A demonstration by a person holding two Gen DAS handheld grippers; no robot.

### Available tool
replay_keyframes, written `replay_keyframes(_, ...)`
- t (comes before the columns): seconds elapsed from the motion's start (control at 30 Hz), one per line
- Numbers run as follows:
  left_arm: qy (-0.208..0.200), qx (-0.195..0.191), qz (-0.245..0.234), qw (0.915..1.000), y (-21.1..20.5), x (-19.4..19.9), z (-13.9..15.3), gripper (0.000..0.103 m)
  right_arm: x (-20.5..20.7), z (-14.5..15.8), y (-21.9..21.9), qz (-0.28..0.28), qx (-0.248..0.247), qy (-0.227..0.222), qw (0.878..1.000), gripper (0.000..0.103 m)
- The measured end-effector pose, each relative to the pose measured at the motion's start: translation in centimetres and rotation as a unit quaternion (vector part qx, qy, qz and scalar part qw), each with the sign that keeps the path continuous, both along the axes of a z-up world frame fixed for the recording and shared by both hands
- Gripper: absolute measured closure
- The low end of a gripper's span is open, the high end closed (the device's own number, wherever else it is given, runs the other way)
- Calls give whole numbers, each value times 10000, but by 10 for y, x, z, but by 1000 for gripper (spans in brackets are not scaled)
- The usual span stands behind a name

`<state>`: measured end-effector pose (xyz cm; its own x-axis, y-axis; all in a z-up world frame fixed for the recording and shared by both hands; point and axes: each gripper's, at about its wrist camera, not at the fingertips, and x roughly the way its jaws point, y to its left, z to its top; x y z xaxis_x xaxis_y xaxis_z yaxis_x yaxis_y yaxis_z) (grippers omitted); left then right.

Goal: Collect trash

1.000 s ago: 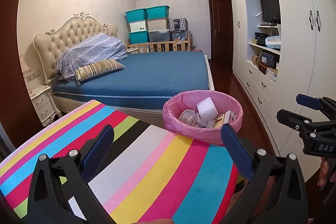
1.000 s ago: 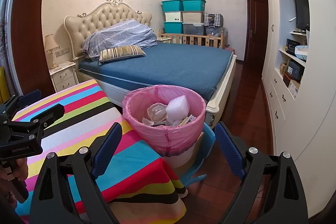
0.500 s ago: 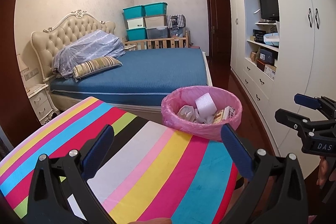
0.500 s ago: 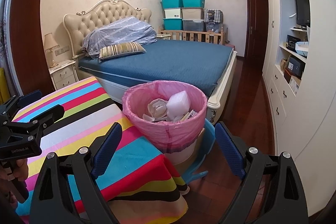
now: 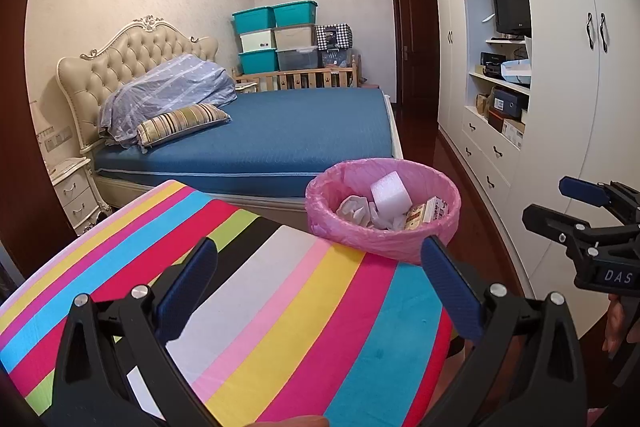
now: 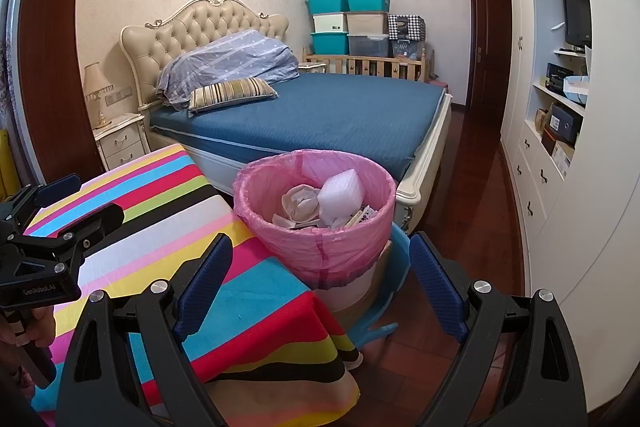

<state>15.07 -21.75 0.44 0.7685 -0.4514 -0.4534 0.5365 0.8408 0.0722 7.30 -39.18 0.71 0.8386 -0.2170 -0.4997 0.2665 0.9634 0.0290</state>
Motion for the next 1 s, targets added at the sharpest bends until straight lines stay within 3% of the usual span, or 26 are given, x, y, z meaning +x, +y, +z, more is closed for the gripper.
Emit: replay_keyframes(1.0,49,-48,16,10000,1,0,-1,5,3,-8,1,43,30,16,10000,18)
